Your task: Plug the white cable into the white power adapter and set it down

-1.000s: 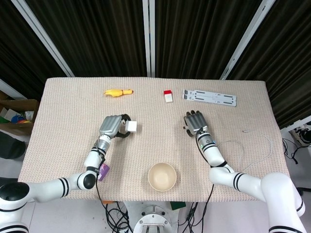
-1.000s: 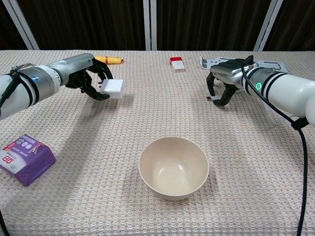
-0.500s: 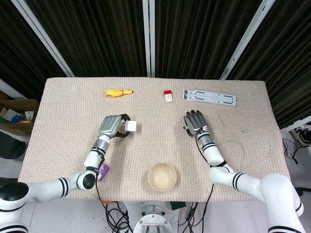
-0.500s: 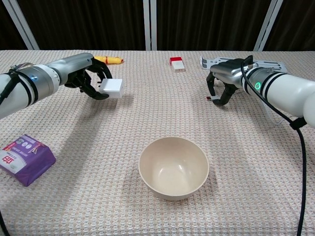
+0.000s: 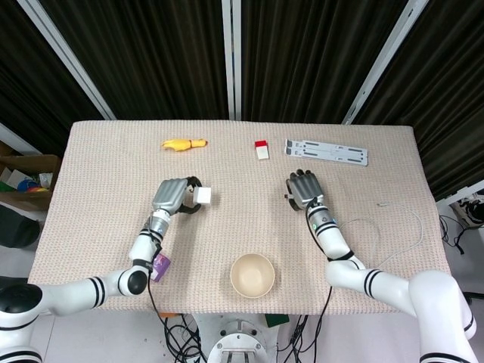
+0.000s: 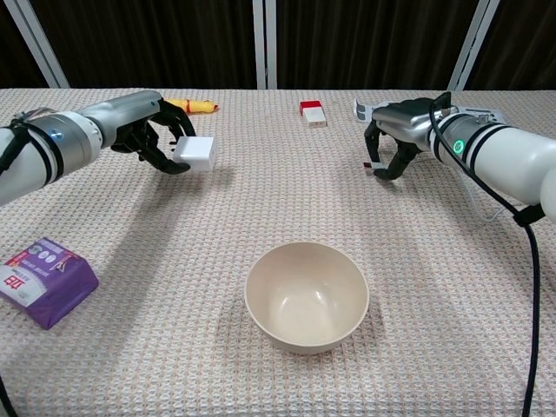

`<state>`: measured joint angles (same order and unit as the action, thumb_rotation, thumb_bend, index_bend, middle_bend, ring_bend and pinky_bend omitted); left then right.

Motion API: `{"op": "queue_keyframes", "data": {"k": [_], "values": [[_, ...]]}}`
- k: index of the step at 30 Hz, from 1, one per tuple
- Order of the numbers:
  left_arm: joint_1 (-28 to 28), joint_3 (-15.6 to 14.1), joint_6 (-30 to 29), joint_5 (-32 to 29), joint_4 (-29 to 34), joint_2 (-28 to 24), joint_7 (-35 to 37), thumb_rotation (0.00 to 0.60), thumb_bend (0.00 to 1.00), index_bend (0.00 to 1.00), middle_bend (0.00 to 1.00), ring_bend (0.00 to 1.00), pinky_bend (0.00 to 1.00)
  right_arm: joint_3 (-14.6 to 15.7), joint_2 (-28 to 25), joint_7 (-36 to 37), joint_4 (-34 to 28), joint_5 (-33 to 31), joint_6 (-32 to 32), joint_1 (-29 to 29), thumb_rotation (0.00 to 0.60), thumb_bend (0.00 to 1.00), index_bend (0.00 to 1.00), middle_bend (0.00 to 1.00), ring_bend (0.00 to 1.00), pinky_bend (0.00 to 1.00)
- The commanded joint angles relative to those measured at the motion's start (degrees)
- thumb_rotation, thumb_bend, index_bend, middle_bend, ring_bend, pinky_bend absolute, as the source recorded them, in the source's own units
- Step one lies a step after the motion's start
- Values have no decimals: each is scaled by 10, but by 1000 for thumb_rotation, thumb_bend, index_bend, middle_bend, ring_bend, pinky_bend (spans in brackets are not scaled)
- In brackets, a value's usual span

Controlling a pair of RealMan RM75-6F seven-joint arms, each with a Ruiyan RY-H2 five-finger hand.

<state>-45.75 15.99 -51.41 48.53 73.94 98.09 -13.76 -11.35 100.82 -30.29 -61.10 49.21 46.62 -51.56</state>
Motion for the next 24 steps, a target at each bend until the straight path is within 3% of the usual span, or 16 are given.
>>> {"op": "queue_keyframes", "data": {"k": [1, 4, 11, 16, 24], "values": [[-1, 2, -2, -1, 5, -5, -4, 600, 235, 548, 471, 751, 958, -11, -28, 17, -45, 18, 21, 8, 600, 504, 661, 363, 200, 325], [-3, 4, -6, -3, 14, -12, -13, 600, 235, 548, 471, 751, 958, -17, -52, 19, -82, 23, 28, 11, 600, 599, 661, 428, 263, 358], [-11, 11, -13, -20, 44, -32, -40, 600, 235, 548, 471, 751, 958, -20, -97, -16, -151, 4, 29, 2, 600, 931, 661, 612, 437, 463], [-18, 21, -13, -39, 57, -42, -48, 600, 235, 548, 471, 752, 958, -22, -105, -39, -176, -16, 33, -10, 600, 992, 661, 635, 463, 490], [-28, 32, -2, -67, 79, -53, -44, 600, 235, 548, 473, 751, 958, -31, -106, -60, -197, -43, 39, -34, 600, 996, 662, 636, 467, 492]]}}
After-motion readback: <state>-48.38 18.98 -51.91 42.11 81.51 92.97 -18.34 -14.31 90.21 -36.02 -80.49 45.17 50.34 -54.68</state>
